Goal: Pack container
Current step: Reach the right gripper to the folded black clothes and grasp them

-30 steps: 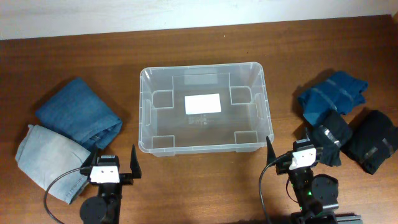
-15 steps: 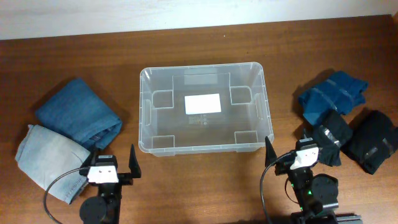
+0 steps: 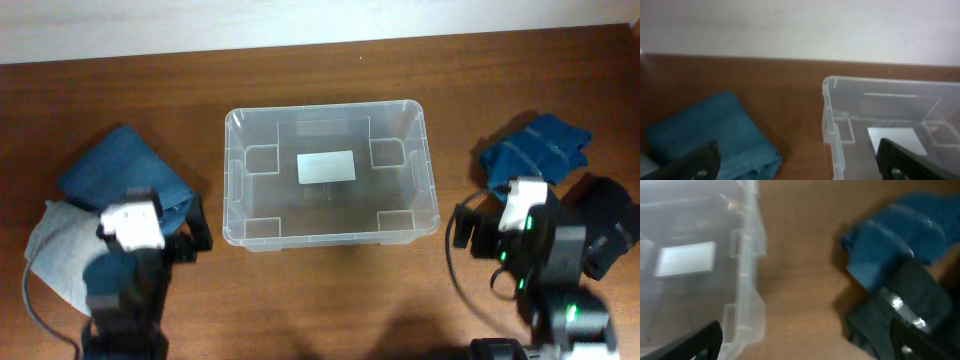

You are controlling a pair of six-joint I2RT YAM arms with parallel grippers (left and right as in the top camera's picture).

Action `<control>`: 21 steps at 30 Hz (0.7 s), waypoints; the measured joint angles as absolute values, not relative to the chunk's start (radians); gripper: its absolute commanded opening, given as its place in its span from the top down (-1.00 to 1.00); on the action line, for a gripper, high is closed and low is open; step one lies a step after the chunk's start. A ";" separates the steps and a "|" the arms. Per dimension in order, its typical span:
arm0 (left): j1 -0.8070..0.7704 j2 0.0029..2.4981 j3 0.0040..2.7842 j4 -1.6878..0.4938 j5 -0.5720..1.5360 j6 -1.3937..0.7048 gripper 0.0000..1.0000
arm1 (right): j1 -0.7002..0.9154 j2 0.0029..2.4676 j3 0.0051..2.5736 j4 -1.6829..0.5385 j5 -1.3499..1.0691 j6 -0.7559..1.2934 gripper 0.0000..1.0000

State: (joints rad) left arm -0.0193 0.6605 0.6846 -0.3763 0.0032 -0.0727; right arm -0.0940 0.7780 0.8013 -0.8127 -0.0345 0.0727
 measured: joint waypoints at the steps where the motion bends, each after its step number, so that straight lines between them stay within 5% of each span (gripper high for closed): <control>1: -0.019 0.714 0.723 -0.407 0.003 -0.073 -0.99 | -0.111 0.842 0.855 -0.871 -0.038 0.067 -0.97; 8: -0.019 0.942 0.905 -0.537 0.004 -0.073 -0.99 | -0.381 1.171 1.191 -1.112 -0.095 -0.016 -0.97; 16: -0.019 0.963 0.944 -0.536 0.004 -0.073 -0.99 | -0.923 1.336 1.276 -1.069 -0.251 -0.054 -0.97; 21: -0.019 0.963 0.944 -0.536 0.004 -0.073 -0.99 | -1.103 1.528 1.277 -0.929 -0.329 -0.058 -0.97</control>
State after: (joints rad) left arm -0.0193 0.9634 0.9440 -0.5358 0.0036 -0.0727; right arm -1.1034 1.5284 1.2770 -0.9295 -0.3286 -0.0582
